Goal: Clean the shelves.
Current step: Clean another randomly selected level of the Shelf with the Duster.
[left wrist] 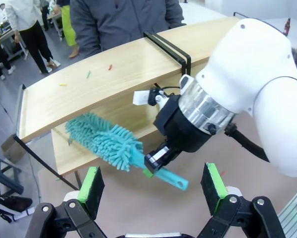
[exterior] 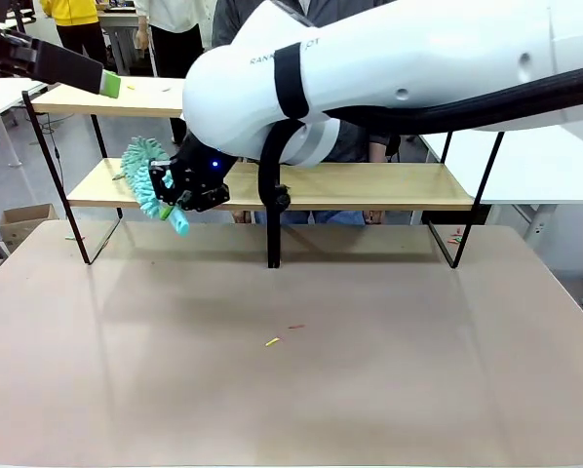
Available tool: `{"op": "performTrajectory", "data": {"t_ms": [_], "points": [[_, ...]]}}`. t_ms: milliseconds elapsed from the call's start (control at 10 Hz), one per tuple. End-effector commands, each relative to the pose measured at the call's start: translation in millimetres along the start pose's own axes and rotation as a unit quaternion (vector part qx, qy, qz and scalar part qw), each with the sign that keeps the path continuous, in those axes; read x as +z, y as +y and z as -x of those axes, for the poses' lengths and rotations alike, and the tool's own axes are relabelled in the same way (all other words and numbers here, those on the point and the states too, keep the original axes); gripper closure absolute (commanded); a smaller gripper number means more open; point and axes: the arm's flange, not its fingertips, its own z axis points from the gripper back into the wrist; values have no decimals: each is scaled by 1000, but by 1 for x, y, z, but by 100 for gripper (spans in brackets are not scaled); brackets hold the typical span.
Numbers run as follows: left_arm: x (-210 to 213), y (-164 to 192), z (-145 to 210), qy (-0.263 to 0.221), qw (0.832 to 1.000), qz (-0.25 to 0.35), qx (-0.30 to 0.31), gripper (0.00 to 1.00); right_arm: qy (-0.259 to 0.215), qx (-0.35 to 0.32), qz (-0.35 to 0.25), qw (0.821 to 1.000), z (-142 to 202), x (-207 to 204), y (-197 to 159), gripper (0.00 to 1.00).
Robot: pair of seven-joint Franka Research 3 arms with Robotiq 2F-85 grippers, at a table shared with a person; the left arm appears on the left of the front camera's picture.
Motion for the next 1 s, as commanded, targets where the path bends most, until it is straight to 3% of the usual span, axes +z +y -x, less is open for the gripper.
{"op": "performTrajectory", "data": {"t_ms": [0,200,500,700,900], "points": [[0,0,2,0,1000,1,0,0,16,20,6,1000,-13,0,6,88],[0,0,2,0,1000,1,0,0,54,61,-20,996,-7,20,-6,88],[0,0,2,0,1000,1,0,0,191,185,-80,961,21,66,-43,88],[0,0,2,0,1000,1,0,0,211,188,-157,946,37,84,-71,88],[0,0,2,0,1000,1,0,0,188,172,-197,947,49,96,-98,88]]}}
